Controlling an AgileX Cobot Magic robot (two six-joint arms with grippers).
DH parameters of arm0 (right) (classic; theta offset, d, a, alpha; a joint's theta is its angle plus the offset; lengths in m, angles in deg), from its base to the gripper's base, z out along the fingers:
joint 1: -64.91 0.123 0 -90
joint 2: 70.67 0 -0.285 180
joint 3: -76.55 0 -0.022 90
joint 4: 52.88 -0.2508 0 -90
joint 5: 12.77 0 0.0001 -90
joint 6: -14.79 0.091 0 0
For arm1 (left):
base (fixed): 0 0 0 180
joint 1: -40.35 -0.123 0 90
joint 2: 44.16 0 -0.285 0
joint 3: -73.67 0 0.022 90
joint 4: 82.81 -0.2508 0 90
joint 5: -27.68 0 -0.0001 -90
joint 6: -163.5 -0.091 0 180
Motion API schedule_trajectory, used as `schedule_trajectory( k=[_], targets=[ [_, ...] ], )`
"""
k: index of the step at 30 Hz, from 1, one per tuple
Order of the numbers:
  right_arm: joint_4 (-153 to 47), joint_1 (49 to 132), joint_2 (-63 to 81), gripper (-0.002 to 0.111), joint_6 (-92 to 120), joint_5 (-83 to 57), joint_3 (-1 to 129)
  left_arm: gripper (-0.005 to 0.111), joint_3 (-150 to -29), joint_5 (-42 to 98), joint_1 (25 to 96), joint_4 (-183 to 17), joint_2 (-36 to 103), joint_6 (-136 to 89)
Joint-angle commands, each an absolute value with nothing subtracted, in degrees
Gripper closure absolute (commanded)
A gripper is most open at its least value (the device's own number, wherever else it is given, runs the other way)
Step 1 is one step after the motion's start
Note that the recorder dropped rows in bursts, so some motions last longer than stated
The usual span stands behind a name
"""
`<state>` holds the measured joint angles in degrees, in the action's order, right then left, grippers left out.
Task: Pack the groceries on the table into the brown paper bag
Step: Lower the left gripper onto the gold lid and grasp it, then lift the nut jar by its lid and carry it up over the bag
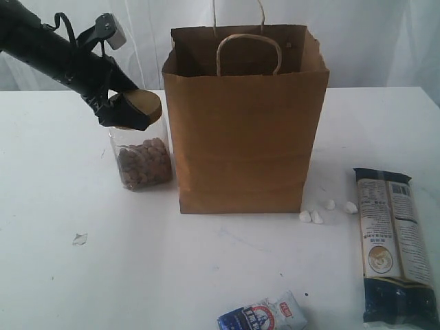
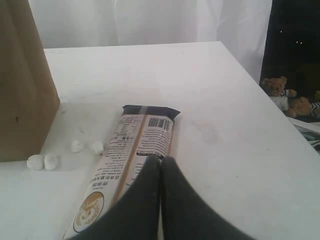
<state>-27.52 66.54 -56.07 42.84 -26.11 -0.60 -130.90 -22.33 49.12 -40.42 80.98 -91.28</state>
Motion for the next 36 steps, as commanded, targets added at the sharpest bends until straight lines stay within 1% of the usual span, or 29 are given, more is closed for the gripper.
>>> schedule_trajectory(
  k=[1, 2, 3, 5, 6, 7, 8, 18, 24, 30, 36],
  targets=[
    [-27.28, 66.0, -56.07, 0.108, 43.11, -26.05, -0.67, 0.028, -130.86, -23.0, 49.07, -39.97, 81.17, -85.96],
    [-27.28, 66.0, -56.07, 0.108, 43.11, -26.05, -0.67, 0.047, -130.86, -23.12, 49.07, -39.97, 81.17, -85.17],
    [-27.28, 66.0, -56.07, 0.108, 43.11, -26.05, -0.67, 0.062, -130.86, -23.39, 49.07, -39.97, 81.17, -84.36],
    [-27.28, 66.0, -56.07, 0.108, 43.11, -26.05, -0.67, 0.085, -130.86, -23.39, 49.07, -39.4, 81.03, -82.58],
    [-27.28, 66.0, -56.07, 0.108, 43.11, -26.05, -0.67, 0.094, -130.86, -23.41, 49.07, -39.4, 80.94, -81.73],
    [-27.28, 66.0, -56.07, 0.108, 43.11, -26.05, -0.67, 0.105, -130.86, -23.41, 49.07, -39.51, 80.39, -80.83],
    [-27.28, 66.0, -56.07, 0.108, 43.11, -26.05, -0.67, 0.107, -130.86, -23.41, 49.07, -39.64, 79.81, -80.71],
    [-27.28, 66.0, -56.07, 0.108, 43.11, -26.05, -0.67, 0.107, -131.1, -23.4, 49.07, -39.64, 74.75, -79.6],
    [-27.28, 66.0, -56.07, 0.108, 43.11, -26.05, -0.67, 0.107, -131.08, -24.42, 49.07, -43.87, 72.56, -78.79],
    [-27.28, 66.0, -56.07, 0.108, 43.11, -26.05, -0.67, 0.107, -131.8, -24.03, 49.07, -47.19, 66.94, -75.06],
    [-27.28, 66.0, -56.07, 0.108, 43.11, -26.05, -0.67, 0.107, -135.56, -23.38, 49.07, -46.08, 60.82, -72.85]
  ],
)
